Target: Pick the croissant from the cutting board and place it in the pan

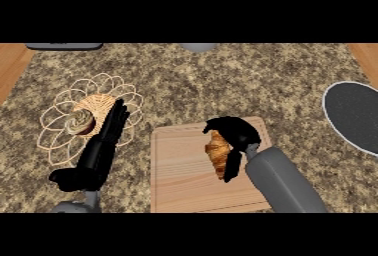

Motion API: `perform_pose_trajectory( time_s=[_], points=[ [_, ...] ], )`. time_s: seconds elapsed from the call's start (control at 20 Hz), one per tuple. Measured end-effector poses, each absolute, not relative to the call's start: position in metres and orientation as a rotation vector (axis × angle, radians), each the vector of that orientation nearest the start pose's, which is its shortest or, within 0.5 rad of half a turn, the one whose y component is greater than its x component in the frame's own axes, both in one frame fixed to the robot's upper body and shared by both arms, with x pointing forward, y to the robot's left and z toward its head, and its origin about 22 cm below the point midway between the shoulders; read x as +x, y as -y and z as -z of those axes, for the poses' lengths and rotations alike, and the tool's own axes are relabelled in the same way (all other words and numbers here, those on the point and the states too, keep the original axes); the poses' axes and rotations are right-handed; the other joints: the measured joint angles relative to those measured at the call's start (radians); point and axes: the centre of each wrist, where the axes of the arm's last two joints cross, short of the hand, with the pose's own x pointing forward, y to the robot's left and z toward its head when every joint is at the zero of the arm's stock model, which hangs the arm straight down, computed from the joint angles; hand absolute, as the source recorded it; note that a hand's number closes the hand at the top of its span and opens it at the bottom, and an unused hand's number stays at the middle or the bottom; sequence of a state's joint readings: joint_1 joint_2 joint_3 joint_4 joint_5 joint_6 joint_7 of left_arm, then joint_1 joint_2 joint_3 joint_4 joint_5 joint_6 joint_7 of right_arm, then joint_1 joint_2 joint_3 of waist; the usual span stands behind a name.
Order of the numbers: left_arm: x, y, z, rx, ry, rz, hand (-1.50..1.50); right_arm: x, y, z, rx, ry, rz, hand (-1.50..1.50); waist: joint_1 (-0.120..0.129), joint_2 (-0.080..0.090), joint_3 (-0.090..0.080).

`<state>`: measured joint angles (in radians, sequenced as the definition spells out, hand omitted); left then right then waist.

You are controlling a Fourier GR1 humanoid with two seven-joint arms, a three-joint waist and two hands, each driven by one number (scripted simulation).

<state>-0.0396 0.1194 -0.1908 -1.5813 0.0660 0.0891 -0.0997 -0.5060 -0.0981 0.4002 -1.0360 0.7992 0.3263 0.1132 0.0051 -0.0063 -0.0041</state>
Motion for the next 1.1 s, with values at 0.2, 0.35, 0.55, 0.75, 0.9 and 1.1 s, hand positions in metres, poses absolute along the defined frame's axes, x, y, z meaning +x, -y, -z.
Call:
perform_pose_trajectory(
  time_s=[0.2, 0.35, 0.55, 0.75, 0.9, 1.1],
  points=[
    [0.243, -0.205, -0.006, -0.06, 1.696, 0.137, 0.0, 0.335, 0.122, 0.006, -0.378, 1.176, -1.527, 1.5, -0.002, -0.006, -0.003],
    [0.244, -0.198, -0.011, -0.064, 1.697, 0.137, 0.0, 0.337, 0.122, 0.008, -0.396, 1.202, -1.548, 1.5, -0.002, -0.009, -0.004],
    [0.244, -0.199, -0.014, -0.058, 1.698, 0.13, 0.0, 0.339, 0.125, 0.01, -0.423, 1.257, -1.54, 1.5, -0.001, -0.007, -0.002],
    [0.246, -0.201, -0.011, -0.055, 1.696, 0.128, 0.0, 0.34, 0.132, 0.008, -0.498, 1.296, -1.453, 1.5, -0.003, -0.003, 0.0],
    [0.245, -0.203, -0.008, -0.047, 1.693, 0.122, 0.0, 0.346, 0.149, 0.003, -0.635, 1.221, -1.261, 1.5, -0.016, -0.001, 0.002],
    [0.247, -0.209, -0.006, -0.041, 1.684, 0.115, 0.0, 0.354, 0.175, -0.013, -0.837, 1.131, -1.003, 1.5, -0.028, 0.0, 0.002]
  ],
)
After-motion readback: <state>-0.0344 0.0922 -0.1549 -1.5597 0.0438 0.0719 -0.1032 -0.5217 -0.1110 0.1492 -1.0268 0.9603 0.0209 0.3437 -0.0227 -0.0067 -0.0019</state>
